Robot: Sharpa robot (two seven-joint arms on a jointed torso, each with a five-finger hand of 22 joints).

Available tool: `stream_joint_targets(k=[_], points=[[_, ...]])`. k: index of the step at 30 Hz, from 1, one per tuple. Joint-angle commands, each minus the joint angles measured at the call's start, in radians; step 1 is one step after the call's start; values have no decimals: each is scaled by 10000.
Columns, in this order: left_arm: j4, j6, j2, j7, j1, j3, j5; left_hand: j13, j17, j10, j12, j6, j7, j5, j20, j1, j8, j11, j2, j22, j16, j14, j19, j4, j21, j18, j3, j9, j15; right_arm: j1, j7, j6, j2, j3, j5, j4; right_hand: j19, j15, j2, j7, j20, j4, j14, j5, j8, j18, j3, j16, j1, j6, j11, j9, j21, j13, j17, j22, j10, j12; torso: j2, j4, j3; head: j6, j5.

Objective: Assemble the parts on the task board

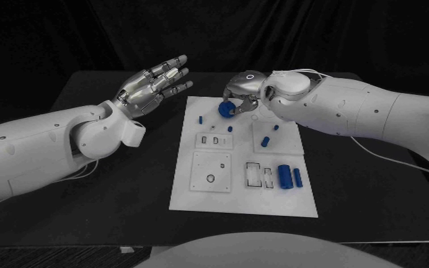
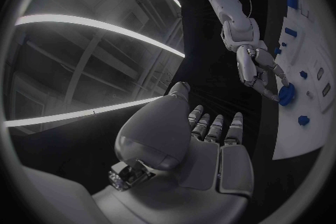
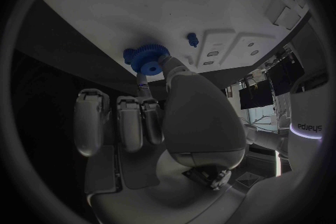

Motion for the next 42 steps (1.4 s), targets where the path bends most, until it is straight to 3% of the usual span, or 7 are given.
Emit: stream_joint_targets(k=[1,16,19,22,28,33,42], points=[[2,150,30,72,-12,11,27,12,-11,5,3,34,28,41,-40,88,29,53,-4,-15,-37,-21,-44,-18,-37,179,52,6,-30,-26,32,277,32,6,-72,-28,34,70,36,-69,70,18,1075,-53,-42,-89,68,25,-60,-3,64,572,-82,2630,2635,2093,1058,26,-5,-13,-2,-7,-1],[-57,192,62,26,-19,11,26,10,-11,-1,0,28,33,54,-44,100,26,59,-7,-18,-37,-21,-49,-43,-42,178,69,5,-30,-112,74,513,103,6,-72,-108,-27,115,33,-25,117,1,1075,-149,-247,-68,123,25,-159,-269,108,521,-169,2630,2635,2070,1058,26,-14,-26,-4,-49,9],[-65,201,67,17,-23,11,26,10,-11,-1,0,28,33,54,-44,100,26,59,-7,-18,-37,-21,-49,-43,-42,178,69,5,-30,-118,73,574,108,6,-72,-120,-38,137,4,-7,150,-38,1075,-229,-595,-63,194,25,-230,-741,132,324,-202,2630,2635,2073,1058,26,-9,-30,-1,-48,4],[-69,204,70,12,-26,11,26,9,-11,-3,0,23,35,60,-46,106,25,61,-6,-19,-37,-21,-50,-55,-43,177,78,4,-31,-122,71,620,112,6,-72,-131,-78,138,-3,-26,156,-75,1075,-304,-741,-47,232,25,-270,-1048,122,175,-263,2630,2635,2059,1058,26,-7,-31,2,-55,-1],[-77,204,73,11,-30,11,26,7,-11,-9,-3,7,35,70,-49,113,22,61,-7,-18,-37,-21,-48,-72,-41,177,90,2,-31,-126,45,648,112,6,-72,-149,-83,102,14,-94,129,-223,1075,-634,-758,-42,251,25,-335,-1865,74,-258,-306,2630,2635,2065,1058,26,-11,-35,0,-65,7],[-78,208,70,7,-33,11,26,4,-11,-17,-6,9,37,77,-51,118,22,63,-9,-20,-37,-21,-51,-84,-44,177,99,2,-32,-129,37,632,83,6,-72,-152,-87,78,46,-133,107,-276,1075,-1118,-741,-39,191,25,-418,-2144,45,-482,-332,2630,2635,2064,1058,26,-16,-36,-2,-65,30],[-87,214,64,4,-42,11,26,3,-11,-20,-7,13,39,80,-52,121,22,66,-10,-19,-37,-21,-51,-94,-43,177,105,3,-34,-134,58,615,2,5,-72,-161,-115,71,64,-159,100,-289,1075,-1153,-740,-29,184,25,-425,-2227,31,-538,-372,2630,2635,2051,1058,26,-16,-29,-2,-46,28]])
